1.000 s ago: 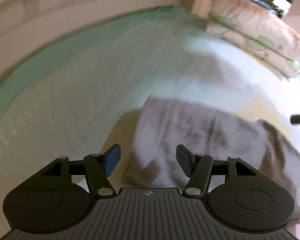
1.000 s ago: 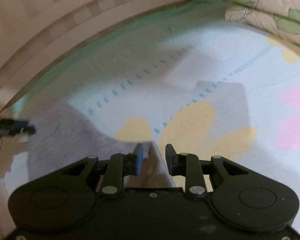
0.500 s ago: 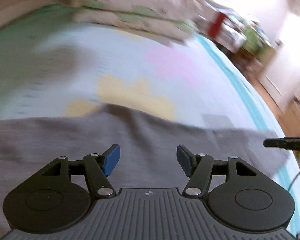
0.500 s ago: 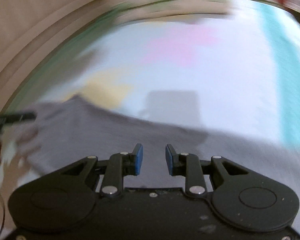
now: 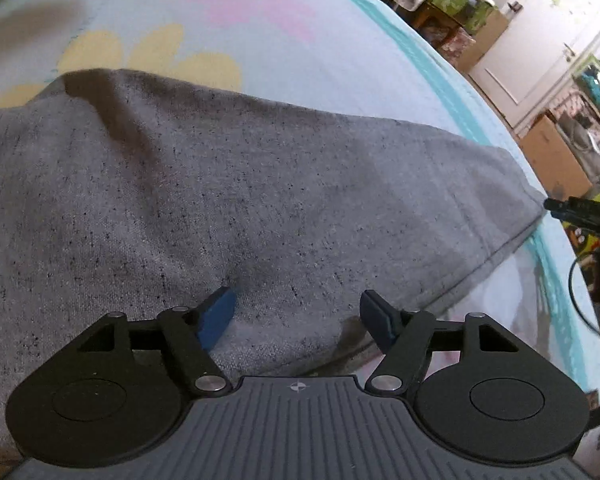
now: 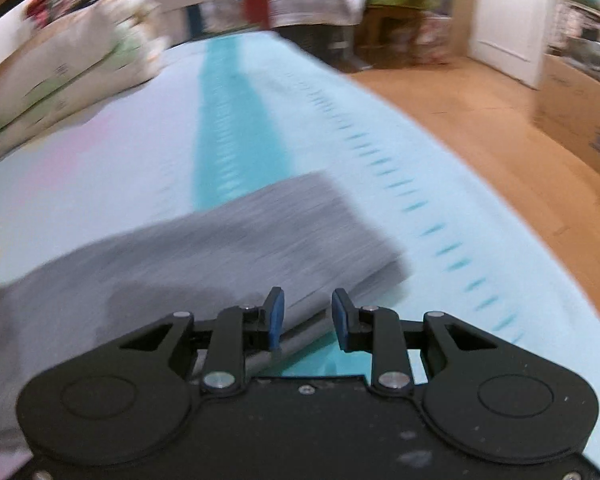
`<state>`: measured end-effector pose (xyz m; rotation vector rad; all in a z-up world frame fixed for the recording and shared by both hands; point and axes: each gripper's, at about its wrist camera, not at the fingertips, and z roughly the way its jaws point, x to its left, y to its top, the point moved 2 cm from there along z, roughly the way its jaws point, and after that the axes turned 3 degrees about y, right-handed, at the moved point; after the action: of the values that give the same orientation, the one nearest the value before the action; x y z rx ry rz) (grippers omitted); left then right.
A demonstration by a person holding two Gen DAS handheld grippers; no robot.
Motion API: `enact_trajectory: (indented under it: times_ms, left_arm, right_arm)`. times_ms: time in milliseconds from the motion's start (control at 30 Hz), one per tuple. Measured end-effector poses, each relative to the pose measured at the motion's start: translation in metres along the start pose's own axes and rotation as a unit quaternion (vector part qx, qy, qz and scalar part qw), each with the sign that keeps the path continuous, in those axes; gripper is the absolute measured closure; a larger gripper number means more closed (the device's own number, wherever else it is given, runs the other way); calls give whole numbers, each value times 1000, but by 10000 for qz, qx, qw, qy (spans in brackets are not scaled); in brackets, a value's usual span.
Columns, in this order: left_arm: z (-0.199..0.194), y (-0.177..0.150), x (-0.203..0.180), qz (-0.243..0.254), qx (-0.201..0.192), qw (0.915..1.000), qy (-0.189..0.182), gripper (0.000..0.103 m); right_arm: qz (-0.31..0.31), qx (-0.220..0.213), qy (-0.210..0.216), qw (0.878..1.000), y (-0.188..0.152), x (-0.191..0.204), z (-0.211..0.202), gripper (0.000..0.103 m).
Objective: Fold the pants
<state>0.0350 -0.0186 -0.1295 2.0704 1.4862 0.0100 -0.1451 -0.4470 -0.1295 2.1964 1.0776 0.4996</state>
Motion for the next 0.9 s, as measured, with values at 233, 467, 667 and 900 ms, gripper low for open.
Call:
enact_trajectory:
  times_ms: [233,467,667,900]
  left_arm:
    - [-3,4,5,-216,54,9997,-33,34]
    - [-1,1,-4,-264,71,9996,-57,34]
    - [-2,0,1,-367,41,9992,-121,34]
    - [-4,0,4,-395,54,9990,-191,34]
  right_arm:
    - [906,205,-159,9955,11,-28,21,73]
    - [1057,538,556,9914,-15,4,20,71]
    - [1138,808,944,9857,-30,31,16,71]
    - [1380,1002,1433,9749,-35,45,24,83]
